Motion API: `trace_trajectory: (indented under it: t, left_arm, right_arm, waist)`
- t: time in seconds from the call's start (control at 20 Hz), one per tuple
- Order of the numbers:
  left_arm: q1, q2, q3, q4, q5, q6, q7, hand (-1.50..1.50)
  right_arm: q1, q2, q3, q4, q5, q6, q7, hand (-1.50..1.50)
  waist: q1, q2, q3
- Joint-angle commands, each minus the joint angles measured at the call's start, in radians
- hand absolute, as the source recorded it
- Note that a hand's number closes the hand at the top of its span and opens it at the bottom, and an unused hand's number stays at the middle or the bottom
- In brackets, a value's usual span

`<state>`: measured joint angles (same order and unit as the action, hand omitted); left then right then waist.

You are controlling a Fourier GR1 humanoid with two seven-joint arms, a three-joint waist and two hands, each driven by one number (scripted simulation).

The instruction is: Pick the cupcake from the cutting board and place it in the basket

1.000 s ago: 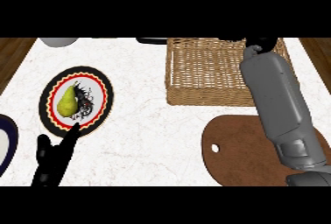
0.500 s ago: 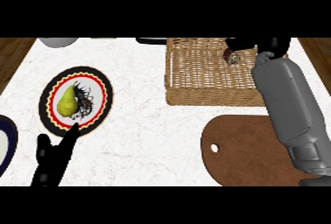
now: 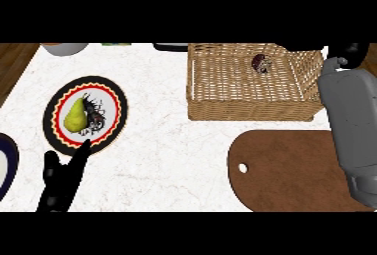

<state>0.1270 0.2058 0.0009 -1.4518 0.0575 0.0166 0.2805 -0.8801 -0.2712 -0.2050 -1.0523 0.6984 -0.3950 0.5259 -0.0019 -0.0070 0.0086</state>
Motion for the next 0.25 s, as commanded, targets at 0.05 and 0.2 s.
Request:
trace_trajectory:
  t: [0.05,0.2]
  left_arm:
    - [0.067,-0.021,0.006,0.038,0.008,-0.015,-0.061,0.0]
    - [0.045,0.003,0.033,0.074,0.02,-0.038,-0.064,0.0]
  right_arm:
    - [0.081,-0.107,-0.079,-0.114,-0.055,0.037,0.019,-1.5]
    - [0.205,-0.118,-0.094,-0.27,-0.103,0.1,0.063,-1.5]
  waist:
    - [-0.007,0.003,-0.009]
    - [-0.021,0.0,-0.009]
